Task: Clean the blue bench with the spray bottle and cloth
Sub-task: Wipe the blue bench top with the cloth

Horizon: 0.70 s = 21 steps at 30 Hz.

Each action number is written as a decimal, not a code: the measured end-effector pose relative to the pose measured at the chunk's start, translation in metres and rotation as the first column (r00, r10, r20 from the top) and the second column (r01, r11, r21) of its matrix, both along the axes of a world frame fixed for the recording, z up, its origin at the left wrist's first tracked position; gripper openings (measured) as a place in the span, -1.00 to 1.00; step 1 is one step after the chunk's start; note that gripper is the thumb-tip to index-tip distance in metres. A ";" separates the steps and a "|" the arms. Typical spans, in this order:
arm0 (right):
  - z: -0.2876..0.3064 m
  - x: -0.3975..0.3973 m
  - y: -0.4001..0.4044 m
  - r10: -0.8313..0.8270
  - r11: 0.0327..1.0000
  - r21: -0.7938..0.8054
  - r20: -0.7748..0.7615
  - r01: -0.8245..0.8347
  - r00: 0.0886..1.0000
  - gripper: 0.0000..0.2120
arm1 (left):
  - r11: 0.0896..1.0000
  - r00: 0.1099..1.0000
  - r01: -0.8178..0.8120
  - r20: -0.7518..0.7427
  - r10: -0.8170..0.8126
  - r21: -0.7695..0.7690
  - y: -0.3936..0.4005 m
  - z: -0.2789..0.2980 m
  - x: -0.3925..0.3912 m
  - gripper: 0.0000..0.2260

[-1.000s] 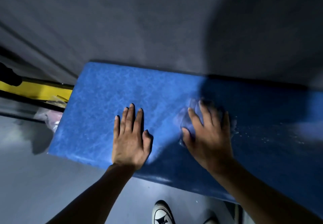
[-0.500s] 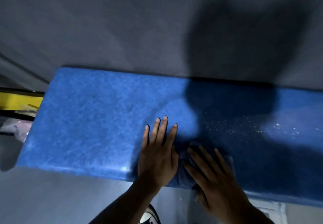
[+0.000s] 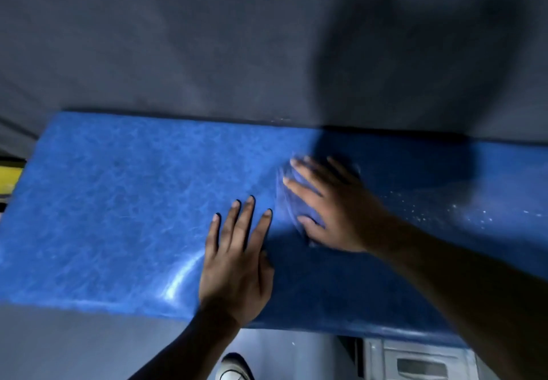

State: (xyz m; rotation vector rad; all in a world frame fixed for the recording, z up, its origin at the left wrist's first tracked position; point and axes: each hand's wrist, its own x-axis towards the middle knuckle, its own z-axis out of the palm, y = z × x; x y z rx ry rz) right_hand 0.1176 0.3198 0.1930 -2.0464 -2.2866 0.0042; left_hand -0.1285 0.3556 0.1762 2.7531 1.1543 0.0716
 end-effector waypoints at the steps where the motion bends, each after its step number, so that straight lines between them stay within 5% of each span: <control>1: -0.003 0.004 0.009 -0.062 0.997 0.049 -0.004 0.063 0.998 -0.36 | 1.000 1.000 -0.003 -0.003 0.003 0.011 0.000 0.000 0.000 -0.36; 7: -0.009 0.006 0.045 -0.425 0.904 0.012 -0.059 0.427 0.903 -0.26 | 0.999 1.000 -0.020 0.022 0.019 0.046 -0.002 -0.001 0.001 -0.43; 12: -0.007 -0.025 0.028 -0.690 0.719 -0.046 -0.176 0.694 0.703 -0.31 | 0.999 0.999 -0.027 0.021 0.026 0.038 -0.004 0.002 0.001 -0.42; 21: -0.003 -0.069 -0.105 -0.545 0.803 0.102 -0.274 0.587 0.793 -0.45 | 0.997 0.995 -0.070 0.071 0.073 -0.043 -0.011 0.011 0.006 -0.45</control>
